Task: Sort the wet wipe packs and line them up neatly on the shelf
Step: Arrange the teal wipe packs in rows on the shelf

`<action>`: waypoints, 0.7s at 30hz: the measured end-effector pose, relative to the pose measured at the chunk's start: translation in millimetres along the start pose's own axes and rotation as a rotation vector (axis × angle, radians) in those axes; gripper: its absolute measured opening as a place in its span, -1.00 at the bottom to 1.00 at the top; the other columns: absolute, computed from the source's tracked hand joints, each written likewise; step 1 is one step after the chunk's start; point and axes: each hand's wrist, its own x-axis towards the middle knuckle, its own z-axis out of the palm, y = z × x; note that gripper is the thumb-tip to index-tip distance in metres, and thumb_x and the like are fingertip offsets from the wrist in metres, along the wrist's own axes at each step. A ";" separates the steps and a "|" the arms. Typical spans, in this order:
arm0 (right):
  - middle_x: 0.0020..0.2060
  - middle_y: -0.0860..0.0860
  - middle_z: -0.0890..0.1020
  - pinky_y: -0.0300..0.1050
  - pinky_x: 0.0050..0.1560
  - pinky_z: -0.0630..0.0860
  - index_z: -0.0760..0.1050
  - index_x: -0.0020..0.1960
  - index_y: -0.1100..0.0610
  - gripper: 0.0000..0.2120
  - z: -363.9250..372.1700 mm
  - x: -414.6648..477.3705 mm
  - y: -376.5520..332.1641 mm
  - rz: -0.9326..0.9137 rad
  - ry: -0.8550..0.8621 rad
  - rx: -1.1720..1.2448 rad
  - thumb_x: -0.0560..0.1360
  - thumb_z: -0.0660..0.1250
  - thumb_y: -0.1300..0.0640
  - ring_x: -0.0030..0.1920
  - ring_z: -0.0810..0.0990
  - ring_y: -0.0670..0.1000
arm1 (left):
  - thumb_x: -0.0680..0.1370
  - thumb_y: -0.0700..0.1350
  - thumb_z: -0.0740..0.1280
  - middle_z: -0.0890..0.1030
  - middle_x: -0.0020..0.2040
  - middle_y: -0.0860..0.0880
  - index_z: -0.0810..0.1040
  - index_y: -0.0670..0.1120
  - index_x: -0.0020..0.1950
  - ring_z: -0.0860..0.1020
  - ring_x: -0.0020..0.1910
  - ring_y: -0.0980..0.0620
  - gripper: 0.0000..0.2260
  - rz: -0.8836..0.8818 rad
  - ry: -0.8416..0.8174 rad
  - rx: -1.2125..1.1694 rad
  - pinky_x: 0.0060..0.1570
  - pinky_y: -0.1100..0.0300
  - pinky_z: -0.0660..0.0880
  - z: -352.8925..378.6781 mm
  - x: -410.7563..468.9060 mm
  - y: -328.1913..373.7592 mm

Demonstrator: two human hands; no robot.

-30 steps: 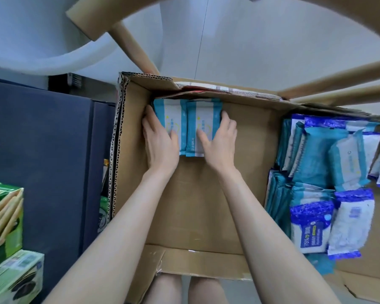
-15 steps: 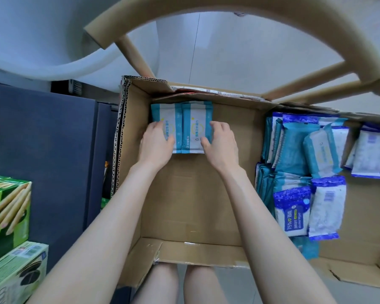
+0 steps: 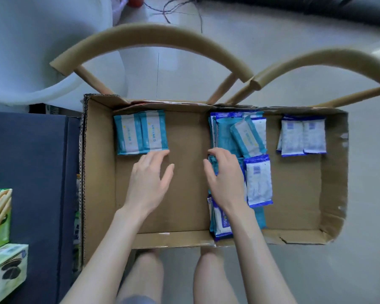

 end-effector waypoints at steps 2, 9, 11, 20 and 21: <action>0.14 0.07 0.57 -0.08 0.19 0.36 0.50 0.18 0.20 -0.77 -16.3 -18.3 23.3 0.050 -0.014 0.011 0.56 0.27 0.16 0.16 0.48 0.09 | 0.56 -0.14 0.32 0.56 0.18 -0.09 0.50 -0.16 0.27 0.48 0.18 -0.07 -0.70 0.005 -0.027 0.002 0.19 0.06 0.36 20.7 -14.2 18.4; 0.11 0.05 0.58 -0.21 0.09 0.31 0.52 0.14 0.19 -0.81 -59.6 -57.1 127.2 0.122 -0.155 0.045 0.56 0.27 0.17 0.15 0.48 0.07 | 0.57 -0.12 0.29 0.54 0.20 -0.05 0.48 -0.13 0.28 0.46 0.21 -0.03 -0.72 -0.196 -0.106 -0.116 0.21 0.06 0.37 123.0 -54.2 82.8; 0.12 0.05 0.58 -0.20 0.09 0.31 0.52 0.15 0.19 -0.81 -66.3 -54.2 149.0 0.112 -0.183 0.039 0.56 0.27 0.17 0.13 0.48 0.08 | 0.57 -0.13 0.29 0.53 0.21 -0.04 0.48 -0.12 0.28 0.47 0.21 0.00 -0.72 -0.257 -0.088 -0.175 0.18 0.12 0.38 146.6 -57.1 95.2; 0.23 0.13 0.43 -0.17 0.17 0.28 0.39 0.30 0.24 -0.60 -64.3 -16.1 191.4 0.145 -0.184 0.027 0.51 0.35 0.13 0.21 0.39 0.12 | 0.47 0.00 0.43 0.35 0.28 -0.08 0.31 -0.14 0.37 0.45 0.20 -0.06 -0.45 -0.612 0.091 -0.246 0.20 0.00 0.41 200.9 -29.9 118.4; 0.25 0.13 0.40 -0.15 0.19 0.28 0.35 0.34 0.24 -0.53 -61.2 -12.9 195.0 0.180 -0.187 0.036 0.50 0.37 0.11 0.22 0.37 0.11 | 0.45 0.02 0.45 0.34 0.28 -0.09 0.30 -0.15 0.36 0.45 0.18 -0.08 -0.41 -0.637 0.108 -0.230 0.19 0.00 0.41 205.6 -26.6 119.0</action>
